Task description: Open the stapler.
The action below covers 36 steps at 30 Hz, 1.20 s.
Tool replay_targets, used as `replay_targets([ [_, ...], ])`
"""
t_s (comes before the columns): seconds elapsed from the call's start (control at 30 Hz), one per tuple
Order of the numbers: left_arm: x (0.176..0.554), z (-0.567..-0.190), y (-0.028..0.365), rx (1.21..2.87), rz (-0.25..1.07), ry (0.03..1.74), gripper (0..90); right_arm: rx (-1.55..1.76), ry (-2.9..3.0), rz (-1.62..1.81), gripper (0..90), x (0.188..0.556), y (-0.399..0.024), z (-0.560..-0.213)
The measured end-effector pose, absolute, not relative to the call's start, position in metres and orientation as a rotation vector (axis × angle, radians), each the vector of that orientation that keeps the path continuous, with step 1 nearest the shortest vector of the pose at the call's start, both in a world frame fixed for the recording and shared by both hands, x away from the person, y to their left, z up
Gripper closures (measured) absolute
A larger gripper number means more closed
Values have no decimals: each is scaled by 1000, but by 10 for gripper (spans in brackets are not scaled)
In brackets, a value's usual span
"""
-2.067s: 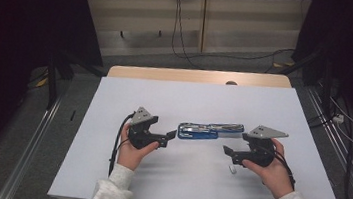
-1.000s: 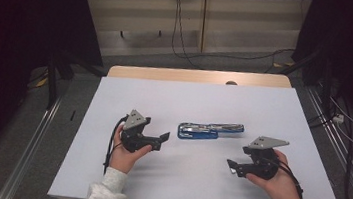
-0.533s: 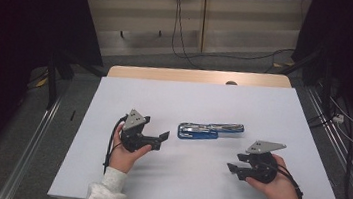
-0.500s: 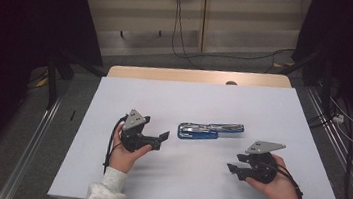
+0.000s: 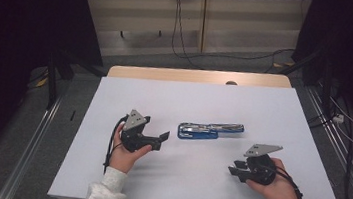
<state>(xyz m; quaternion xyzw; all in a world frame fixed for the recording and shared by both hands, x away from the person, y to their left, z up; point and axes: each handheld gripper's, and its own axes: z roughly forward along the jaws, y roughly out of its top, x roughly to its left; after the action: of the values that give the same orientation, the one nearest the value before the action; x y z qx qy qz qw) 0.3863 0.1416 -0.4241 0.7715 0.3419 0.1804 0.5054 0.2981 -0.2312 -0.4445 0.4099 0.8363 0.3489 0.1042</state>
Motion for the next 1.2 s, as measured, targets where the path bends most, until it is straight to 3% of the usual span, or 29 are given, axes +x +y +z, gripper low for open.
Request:
replay_targets([
  [0.6, 386, -424, 142, 1874, 446, 821, 82, 1166, 2513, 958, 788, 298, -229, -447],
  [0.9, 388, -426, 143, 1872, 443, 830, 82, 1126, 2538, 968, 735, 302, -226, -448],
  [1.0, 388, -426, 144, 1875, 446, 831, 82, 1109, 2545, 946, 788, 302, -226, -448],
  [1.2, 386, -425, 144, 1873, 446, 834, 82, 1082, 2574, 948, 794, 305, -227, -447],
])
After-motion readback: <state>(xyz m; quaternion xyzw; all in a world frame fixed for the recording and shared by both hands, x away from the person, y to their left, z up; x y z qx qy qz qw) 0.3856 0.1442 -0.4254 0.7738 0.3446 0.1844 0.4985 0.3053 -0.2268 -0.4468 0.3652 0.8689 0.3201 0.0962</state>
